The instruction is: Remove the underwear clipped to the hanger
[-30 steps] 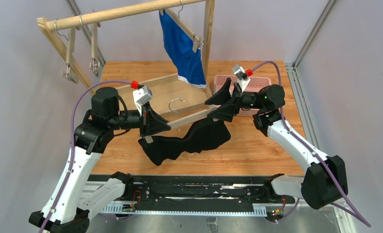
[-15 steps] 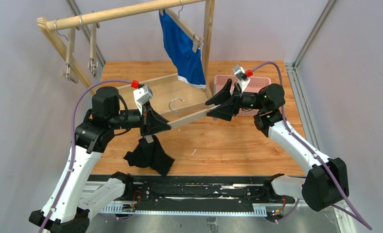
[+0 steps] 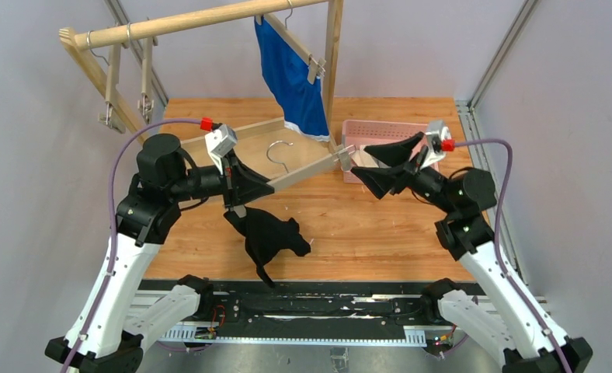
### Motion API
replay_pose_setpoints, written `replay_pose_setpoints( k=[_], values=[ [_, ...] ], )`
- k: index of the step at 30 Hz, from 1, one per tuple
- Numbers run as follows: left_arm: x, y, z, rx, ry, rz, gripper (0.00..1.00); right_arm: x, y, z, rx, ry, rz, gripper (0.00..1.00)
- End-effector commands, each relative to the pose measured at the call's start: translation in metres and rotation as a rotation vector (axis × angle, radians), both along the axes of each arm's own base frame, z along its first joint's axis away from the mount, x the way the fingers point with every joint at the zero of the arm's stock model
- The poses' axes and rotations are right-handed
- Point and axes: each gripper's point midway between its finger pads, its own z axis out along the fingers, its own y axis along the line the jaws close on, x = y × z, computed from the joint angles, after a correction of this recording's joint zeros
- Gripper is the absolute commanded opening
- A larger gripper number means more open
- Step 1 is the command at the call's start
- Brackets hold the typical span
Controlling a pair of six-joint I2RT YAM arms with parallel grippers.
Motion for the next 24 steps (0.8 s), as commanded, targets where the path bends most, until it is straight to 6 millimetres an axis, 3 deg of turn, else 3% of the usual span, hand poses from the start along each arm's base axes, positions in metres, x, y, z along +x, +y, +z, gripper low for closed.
replay_pose_setpoints(
  k=[1,8,13,18,24],
  values=[
    [0.015,-0.008,0.043,-0.164,-0.100,0.053,0.00,0.013,-0.024,-0.011,0.083,0.007,-0.196,0.70],
    [0.032,-0.038,0.050,-0.271,-0.042,0.024,0.00,0.007,-0.016,-0.017,0.215,0.032,-0.108,0.69],
    [0.033,-0.064,0.051,-0.281,-0.039,-0.024,0.00,0.002,-0.005,-0.001,0.318,-0.005,0.012,0.69],
    [0.046,-0.068,0.050,-0.293,-0.042,0.028,0.00,-0.006,0.000,0.017,0.391,-0.060,0.107,0.67],
    [0.055,-0.068,0.052,-0.371,-0.037,0.090,0.00,-0.008,0.004,0.020,0.440,-0.065,0.162,0.67]
  ],
)
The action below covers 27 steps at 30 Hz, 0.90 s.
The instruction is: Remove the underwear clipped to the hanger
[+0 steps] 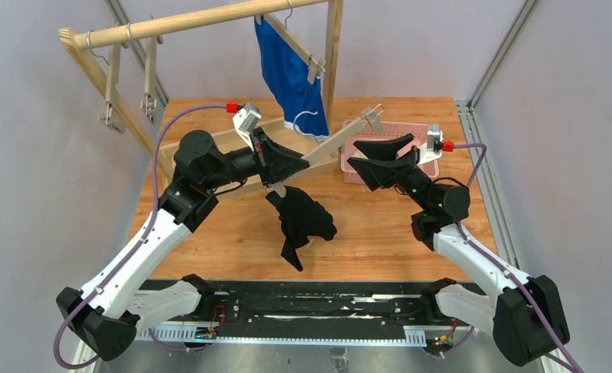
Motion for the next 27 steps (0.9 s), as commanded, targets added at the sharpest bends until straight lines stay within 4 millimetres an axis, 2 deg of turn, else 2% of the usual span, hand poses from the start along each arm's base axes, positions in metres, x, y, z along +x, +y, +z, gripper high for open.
replay_pose_setpoints(
  k=[1,6,14,27],
  values=[
    [0.003,0.000,0.027,-0.120,-0.060,0.042,0.00,-0.027,0.000,0.032,0.103,-0.131,0.094,0.68],
    [0.000,-0.008,0.025,-0.131,-0.048,0.018,0.00,-0.020,0.005,0.032,0.120,-0.113,0.106,0.68],
    [-0.004,-0.013,0.024,-0.142,-0.050,0.006,0.00,-0.019,0.016,0.052,0.141,-0.155,0.118,0.67],
    [-0.006,-0.015,0.028,-0.195,-0.048,0.012,0.00,-0.006,0.034,0.065,0.160,-0.153,0.147,0.56]
  ],
)
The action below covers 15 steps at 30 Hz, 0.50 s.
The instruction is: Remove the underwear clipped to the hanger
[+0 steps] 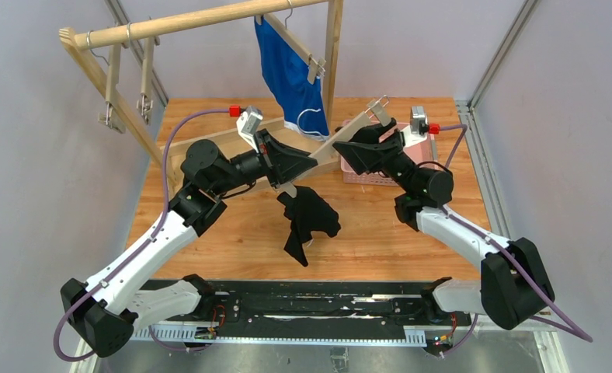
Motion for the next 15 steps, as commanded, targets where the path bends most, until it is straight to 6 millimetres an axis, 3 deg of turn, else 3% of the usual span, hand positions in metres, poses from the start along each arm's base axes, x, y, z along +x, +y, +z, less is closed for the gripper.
replay_pose_setpoints(
  k=[1,5,9,11,14,15],
  values=[
    [-0.0074,-0.0006,0.0220,-0.075,-0.055,-0.012,0.00,-0.0120,0.0013,0.0259,0.051,-0.083,0.016,0.56],
    [-0.0091,-0.0028,0.0252,-0.088,-0.058,-0.023,0.00,-0.0103,0.0017,0.0257,0.051,-0.084,0.011,0.54],
    [-0.0101,-0.0040,0.0245,-0.088,-0.055,-0.027,0.00,-0.0114,0.0017,0.0294,0.054,-0.095,0.012,0.39],
    [-0.0101,-0.0051,0.0231,-0.087,-0.051,-0.027,0.00,-0.0119,0.0027,0.0309,0.053,-0.097,0.020,0.27],
    [-0.0083,-0.0060,0.0204,-0.085,-0.044,-0.020,0.00,-0.0127,0.0055,0.0328,0.047,-0.101,0.041,0.02],
    [-0.0077,-0.0060,0.0197,-0.084,-0.042,-0.018,0.00,-0.0129,0.0062,0.0329,0.046,-0.098,0.049,0.01]
  ],
)
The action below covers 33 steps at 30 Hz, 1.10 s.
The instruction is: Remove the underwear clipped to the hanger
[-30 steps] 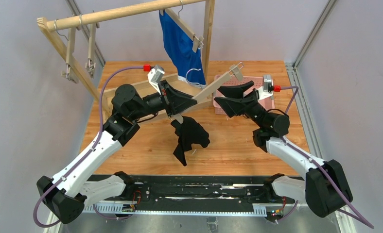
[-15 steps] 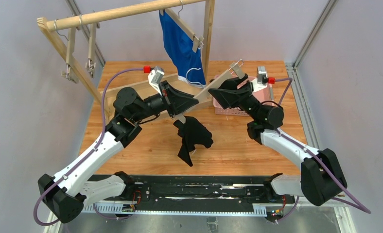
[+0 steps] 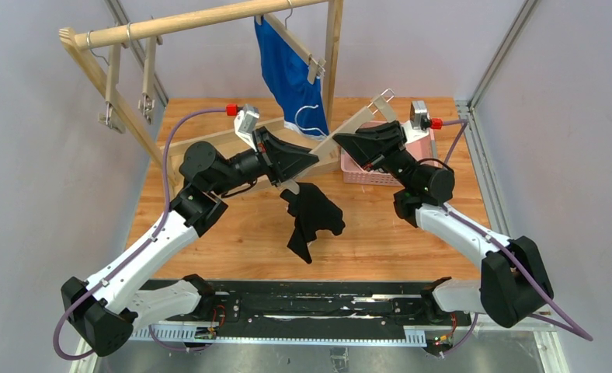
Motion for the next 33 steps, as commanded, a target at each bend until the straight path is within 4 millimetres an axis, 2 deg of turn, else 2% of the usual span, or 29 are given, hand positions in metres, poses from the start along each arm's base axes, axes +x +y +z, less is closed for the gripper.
replay_pose_setpoints(
  k=[1,5,11,18,24,33],
  values=[
    [-0.006,-0.003,0.008,-0.032,-0.024,-0.017,0.00,-0.009,0.003,0.018,0.020,-0.085,0.012,0.01],
    [-0.004,-0.004,0.004,-0.029,-0.016,-0.007,0.02,-0.013,0.003,0.021,0.024,-0.092,0.025,0.01],
    [-0.006,-0.001,-0.002,-0.022,-0.023,0.000,0.36,-0.022,-0.003,0.024,0.028,-0.115,0.012,0.01],
    [-0.012,0.014,-0.007,0.001,-0.072,0.057,0.57,-0.035,-0.009,0.031,0.041,-0.137,0.020,0.01],
    [-0.010,0.027,-0.017,0.061,-0.080,0.128,0.58,-0.043,-0.014,0.036,0.051,-0.150,0.019,0.01],
    [-0.014,0.033,-0.028,0.089,-0.074,0.141,0.58,-0.050,-0.018,0.040,0.061,-0.157,0.026,0.01]
  ],
)
